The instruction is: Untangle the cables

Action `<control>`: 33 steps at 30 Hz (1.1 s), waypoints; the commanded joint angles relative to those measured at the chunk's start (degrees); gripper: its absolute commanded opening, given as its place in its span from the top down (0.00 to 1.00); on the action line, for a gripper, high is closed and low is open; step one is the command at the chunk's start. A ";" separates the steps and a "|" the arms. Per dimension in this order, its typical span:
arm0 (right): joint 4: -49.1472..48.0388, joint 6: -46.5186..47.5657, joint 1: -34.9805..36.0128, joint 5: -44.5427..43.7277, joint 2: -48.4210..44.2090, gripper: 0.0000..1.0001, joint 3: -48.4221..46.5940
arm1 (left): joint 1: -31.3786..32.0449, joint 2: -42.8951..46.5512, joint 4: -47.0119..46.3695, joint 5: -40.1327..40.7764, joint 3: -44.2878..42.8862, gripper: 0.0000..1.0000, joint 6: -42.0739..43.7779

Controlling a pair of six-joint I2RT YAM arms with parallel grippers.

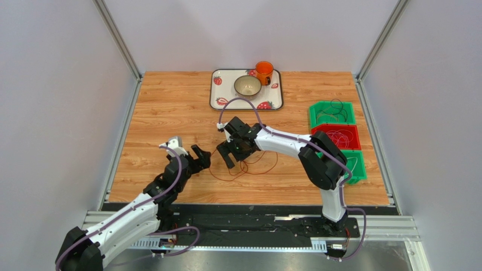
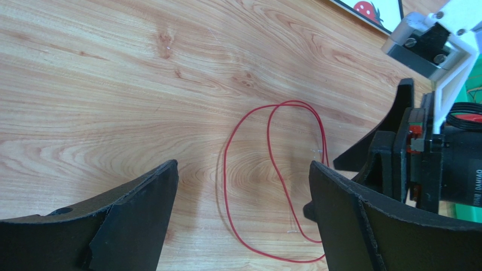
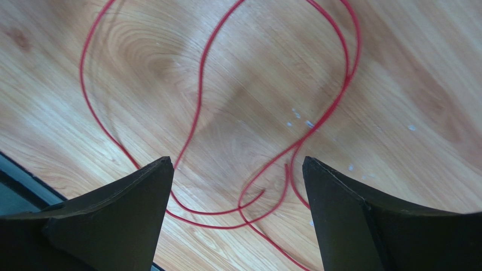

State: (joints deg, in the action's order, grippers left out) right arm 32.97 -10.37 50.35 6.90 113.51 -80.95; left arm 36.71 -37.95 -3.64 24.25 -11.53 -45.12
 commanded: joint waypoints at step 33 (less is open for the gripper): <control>-15.22 13.79 9.68 -13.75 -18.61 0.09 22.95 | 0.12 -1.77 -3.22 -1.49 -2.80 0.08 0.65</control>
State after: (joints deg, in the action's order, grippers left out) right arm 24.82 -0.25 59.90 -7.88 91.79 -56.36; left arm 36.71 -39.68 -4.12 22.98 -11.84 -44.88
